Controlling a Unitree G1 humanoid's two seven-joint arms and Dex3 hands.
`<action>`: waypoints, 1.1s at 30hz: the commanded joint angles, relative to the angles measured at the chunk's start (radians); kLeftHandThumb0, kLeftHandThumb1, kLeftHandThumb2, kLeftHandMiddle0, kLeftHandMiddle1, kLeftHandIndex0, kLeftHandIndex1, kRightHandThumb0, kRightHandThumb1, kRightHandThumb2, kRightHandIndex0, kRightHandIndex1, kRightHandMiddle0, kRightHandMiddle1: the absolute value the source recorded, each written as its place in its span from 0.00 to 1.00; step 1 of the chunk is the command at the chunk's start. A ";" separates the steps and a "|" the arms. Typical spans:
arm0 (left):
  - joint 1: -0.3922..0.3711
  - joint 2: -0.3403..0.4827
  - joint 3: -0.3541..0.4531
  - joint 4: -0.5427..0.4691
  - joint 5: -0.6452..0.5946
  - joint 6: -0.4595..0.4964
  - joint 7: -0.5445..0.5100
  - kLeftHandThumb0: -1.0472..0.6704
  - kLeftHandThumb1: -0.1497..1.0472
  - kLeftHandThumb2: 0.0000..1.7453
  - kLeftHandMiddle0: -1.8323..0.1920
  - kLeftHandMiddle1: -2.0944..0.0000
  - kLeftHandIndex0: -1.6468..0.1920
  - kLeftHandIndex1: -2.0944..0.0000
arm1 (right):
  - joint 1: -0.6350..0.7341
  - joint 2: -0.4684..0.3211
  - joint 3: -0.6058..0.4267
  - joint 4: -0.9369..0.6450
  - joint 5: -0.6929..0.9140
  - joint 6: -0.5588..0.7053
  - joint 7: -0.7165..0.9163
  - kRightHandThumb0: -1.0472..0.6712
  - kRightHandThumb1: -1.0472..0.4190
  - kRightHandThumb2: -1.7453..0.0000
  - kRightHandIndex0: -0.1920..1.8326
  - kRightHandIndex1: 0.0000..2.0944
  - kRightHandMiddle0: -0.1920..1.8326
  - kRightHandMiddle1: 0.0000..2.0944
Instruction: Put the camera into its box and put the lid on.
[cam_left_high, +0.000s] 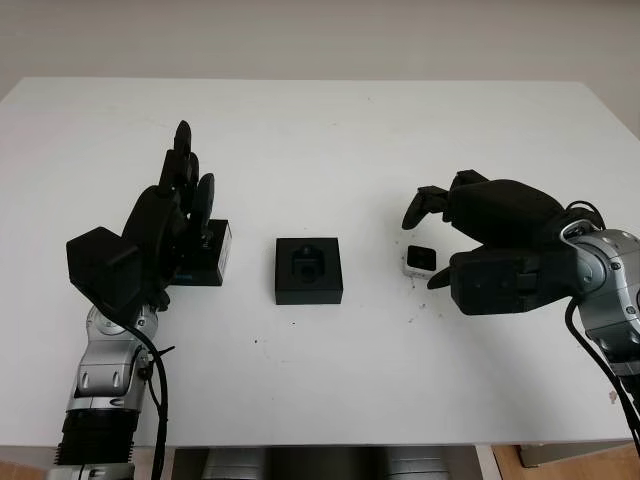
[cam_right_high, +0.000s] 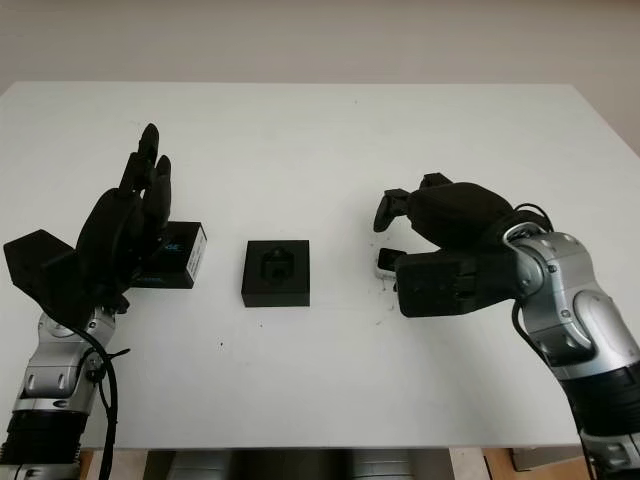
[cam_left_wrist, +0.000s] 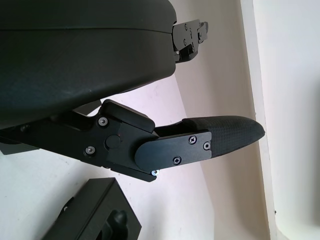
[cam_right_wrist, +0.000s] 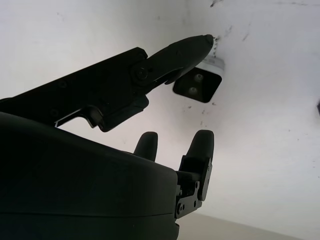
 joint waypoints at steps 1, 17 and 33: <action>-0.002 0.009 0.007 -0.017 -0.003 0.009 -0.002 0.12 1.00 0.34 1.00 1.00 1.00 1.00 | 0.011 -0.021 0.006 0.008 -0.021 -0.024 -0.026 0.21 0.13 0.97 0.04 0.74 0.15 0.47; 0.000 0.012 0.008 -0.013 0.001 0.000 -0.012 0.12 1.00 0.34 1.00 1.00 1.00 1.00 | 0.017 0.013 0.012 0.053 -0.082 0.001 -0.089 0.18 0.08 0.96 0.04 0.73 0.16 0.50; -0.004 0.018 0.008 -0.007 0.019 -0.006 -0.002 0.12 1.00 0.33 1.00 1.00 1.00 1.00 | 0.069 0.062 0.006 -0.045 -0.063 0.135 -0.065 0.15 0.04 0.97 0.00 0.87 0.02 0.76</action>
